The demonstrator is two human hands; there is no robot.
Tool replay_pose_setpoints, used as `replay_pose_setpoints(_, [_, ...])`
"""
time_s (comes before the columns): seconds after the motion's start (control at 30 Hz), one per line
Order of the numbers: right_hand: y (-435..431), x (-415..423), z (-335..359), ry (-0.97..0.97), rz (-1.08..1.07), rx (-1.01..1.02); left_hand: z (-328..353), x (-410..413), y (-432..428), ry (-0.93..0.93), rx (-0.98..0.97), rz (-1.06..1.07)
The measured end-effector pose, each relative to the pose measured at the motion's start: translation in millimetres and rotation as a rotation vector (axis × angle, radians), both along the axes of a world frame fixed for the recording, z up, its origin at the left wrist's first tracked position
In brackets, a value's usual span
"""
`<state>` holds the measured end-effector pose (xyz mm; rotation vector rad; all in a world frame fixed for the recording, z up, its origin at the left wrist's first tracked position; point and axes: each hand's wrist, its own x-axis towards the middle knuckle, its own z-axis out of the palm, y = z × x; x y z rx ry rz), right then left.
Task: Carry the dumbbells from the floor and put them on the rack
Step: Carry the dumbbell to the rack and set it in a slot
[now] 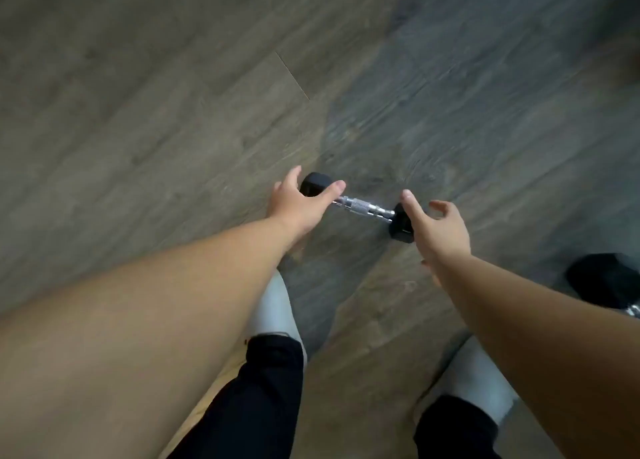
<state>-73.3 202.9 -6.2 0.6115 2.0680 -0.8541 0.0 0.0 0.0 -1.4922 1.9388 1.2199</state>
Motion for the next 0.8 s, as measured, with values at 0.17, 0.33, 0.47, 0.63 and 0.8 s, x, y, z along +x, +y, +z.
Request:
replay_pose_setpoints(0.17, [-17, 5, -52, 0.021, -0.044, 0.028, -57, -7, -4, -0.011, -0.028, -0.065])
replay_pose_setpoints(0.33, [-18, -5, -54, 0.005, -0.07, 0.08, -54, -16, -12, -0.003, -0.062, -0.067])
replay_pose_setpoints(0.47, [-32, -10, -8, 0.026, -0.094, 0.086, -9, -23, -26, 0.042, -0.078, -0.044])
replay_pose_setpoints(0.63, [-76, -33, 84, 0.064, -0.132, 0.038, 89, -47, -76, 0.106, -0.11, -0.017])
replay_pose_setpoints(0.8, [-150, -64, 210, 0.102, -0.161, -0.022, 223, -76, -149, 0.189, -0.152, -0.002])
